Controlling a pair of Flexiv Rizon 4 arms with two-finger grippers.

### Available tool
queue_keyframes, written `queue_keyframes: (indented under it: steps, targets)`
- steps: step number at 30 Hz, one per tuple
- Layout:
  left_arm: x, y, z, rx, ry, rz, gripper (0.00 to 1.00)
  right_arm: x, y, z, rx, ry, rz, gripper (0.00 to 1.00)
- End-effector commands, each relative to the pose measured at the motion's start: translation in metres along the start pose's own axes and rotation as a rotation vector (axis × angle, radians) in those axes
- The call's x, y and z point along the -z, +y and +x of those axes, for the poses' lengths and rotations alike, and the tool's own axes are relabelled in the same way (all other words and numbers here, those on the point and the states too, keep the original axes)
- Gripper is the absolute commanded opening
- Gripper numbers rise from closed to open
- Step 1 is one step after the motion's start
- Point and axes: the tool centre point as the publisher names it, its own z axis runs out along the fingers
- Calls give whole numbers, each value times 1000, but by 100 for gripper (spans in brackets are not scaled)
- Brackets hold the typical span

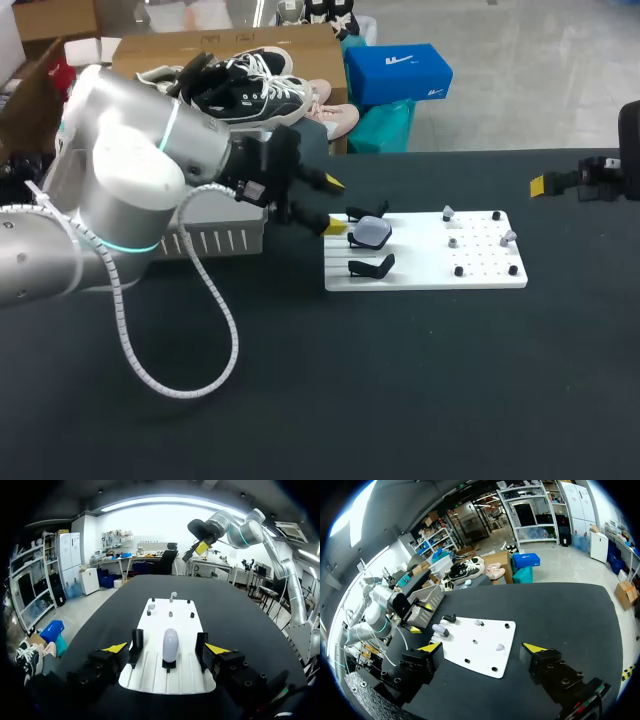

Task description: Pick up each earbud case from the left stands, insert the matching earbuds, close the lid, and place the case in the box.

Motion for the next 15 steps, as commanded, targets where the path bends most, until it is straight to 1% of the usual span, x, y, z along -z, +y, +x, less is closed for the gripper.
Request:
queue_keyframes:
  steps: [1, 4, 15]
  targets:
    - [-7, -9, 3, -1, 2, -61, 100, 1, 0, 0, 0, 1, 0, 100]
    - [-10, -8, 7, 5, 5, -76, 100, 1, 0, 0, 0, 1, 0, 100]
    - [-20, -6, 14, 10, -12, -76, 100, 1, 0, 0, 0, 1, 0, 100]
